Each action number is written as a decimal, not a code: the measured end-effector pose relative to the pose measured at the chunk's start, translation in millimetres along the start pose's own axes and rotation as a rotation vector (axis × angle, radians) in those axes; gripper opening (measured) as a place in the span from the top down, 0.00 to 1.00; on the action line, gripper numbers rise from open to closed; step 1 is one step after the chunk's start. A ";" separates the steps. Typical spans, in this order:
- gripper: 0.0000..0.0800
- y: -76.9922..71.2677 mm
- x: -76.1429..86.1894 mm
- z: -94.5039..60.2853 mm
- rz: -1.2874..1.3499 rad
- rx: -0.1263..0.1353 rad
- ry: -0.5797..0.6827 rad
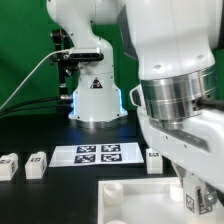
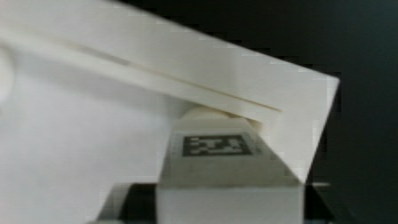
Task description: Assemble one leg
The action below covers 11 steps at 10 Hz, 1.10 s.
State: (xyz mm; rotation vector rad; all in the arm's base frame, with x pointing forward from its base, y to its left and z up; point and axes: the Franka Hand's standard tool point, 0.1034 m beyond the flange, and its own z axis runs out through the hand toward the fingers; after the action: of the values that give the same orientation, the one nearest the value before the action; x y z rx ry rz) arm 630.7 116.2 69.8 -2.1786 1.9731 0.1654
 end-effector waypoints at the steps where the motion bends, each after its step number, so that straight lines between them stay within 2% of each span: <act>1: 0.63 -0.7 -1.3 -0.2 0.149 0.004 -0.013; 2: 0.63 -0.5 -0.8 0.1 0.245 0.005 -0.017; 4: 0.61 0.0 -1.5 0.5 0.238 0.004 -0.017; 5: 0.33 0.0 -1.7 0.6 0.234 0.003 -0.017; 6: 0.23 0.3 -1.7 1.0 0.169 0.003 -0.016; 8: 0.20 3.6 -2.5 3.6 -0.100 -0.010 -0.007; 9: 0.19 4.9 -3.1 3.5 -0.327 -0.031 0.011; 11: 0.19 4.9 -1.9 3.3 -0.567 -0.033 0.010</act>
Offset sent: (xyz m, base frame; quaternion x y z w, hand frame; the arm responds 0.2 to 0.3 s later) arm 0.0000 0.0000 0.0000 0.0000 0.0000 0.0000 1.0000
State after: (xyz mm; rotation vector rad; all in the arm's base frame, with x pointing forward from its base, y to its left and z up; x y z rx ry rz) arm 625.8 118.2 66.7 -2.6542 1.2860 0.0994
